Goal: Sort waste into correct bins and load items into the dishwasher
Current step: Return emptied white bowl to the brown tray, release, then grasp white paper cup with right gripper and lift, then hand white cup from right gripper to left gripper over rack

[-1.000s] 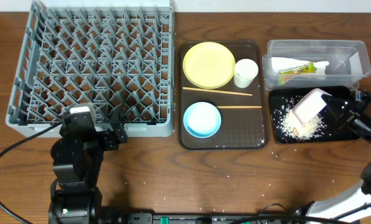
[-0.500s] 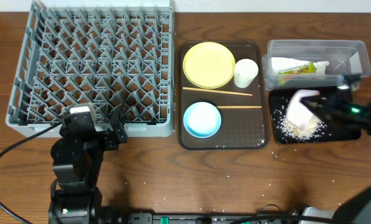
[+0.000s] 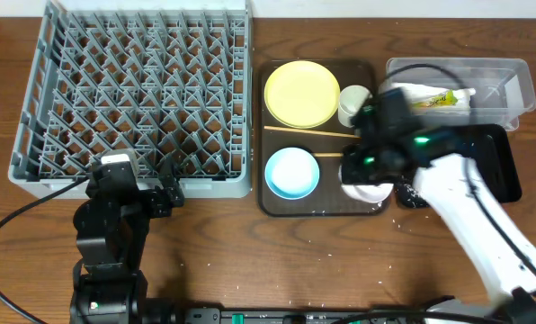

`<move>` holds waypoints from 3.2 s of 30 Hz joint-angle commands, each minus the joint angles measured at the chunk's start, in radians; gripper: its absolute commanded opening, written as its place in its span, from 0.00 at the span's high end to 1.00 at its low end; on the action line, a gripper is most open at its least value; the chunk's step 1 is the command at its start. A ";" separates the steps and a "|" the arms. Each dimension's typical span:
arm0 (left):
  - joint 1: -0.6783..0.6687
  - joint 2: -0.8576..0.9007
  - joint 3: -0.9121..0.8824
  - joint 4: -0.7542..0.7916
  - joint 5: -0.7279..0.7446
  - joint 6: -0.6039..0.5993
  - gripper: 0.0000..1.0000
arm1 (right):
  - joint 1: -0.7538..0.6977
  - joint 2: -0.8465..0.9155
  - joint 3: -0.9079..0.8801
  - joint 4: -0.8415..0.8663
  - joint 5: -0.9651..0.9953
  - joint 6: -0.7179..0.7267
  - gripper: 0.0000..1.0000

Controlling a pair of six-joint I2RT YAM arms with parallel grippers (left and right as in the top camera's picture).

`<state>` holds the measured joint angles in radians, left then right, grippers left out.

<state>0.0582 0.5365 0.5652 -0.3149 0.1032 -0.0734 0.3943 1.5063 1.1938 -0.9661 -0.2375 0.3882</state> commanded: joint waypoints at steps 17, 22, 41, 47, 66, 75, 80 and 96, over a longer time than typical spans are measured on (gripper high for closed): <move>0.003 -0.002 0.015 0.000 0.010 0.010 0.05 | 0.050 0.259 0.057 0.009 0.105 0.067 0.76; 0.003 -0.002 0.015 0.000 0.010 0.010 0.05 | 0.002 0.255 0.274 -0.113 0.106 0.028 0.64; 0.003 -0.002 0.015 -0.023 0.010 0.010 0.05 | -0.167 0.477 0.473 0.104 0.309 0.113 0.48; 0.003 -0.002 0.015 -0.047 0.010 0.010 0.05 | -0.178 0.563 0.473 0.132 0.323 0.121 0.60; 0.003 0.129 0.134 -0.088 0.177 -0.174 0.05 | -0.214 0.516 0.650 -0.007 0.108 0.054 0.99; 0.003 0.474 0.198 0.078 0.842 -0.476 0.05 | -0.297 0.422 0.706 0.023 -0.314 0.014 0.99; 0.003 0.617 0.198 0.160 0.930 -0.798 0.05 | -0.294 0.459 0.625 0.153 -0.630 -0.037 0.99; 0.003 0.869 0.198 0.593 1.360 -0.901 0.05 | -0.133 0.551 0.443 0.523 -1.103 -0.045 0.99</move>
<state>0.0582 1.3647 0.7517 0.2729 1.3621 -0.9657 0.2142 2.0647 1.6341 -0.4572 -1.2453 0.3634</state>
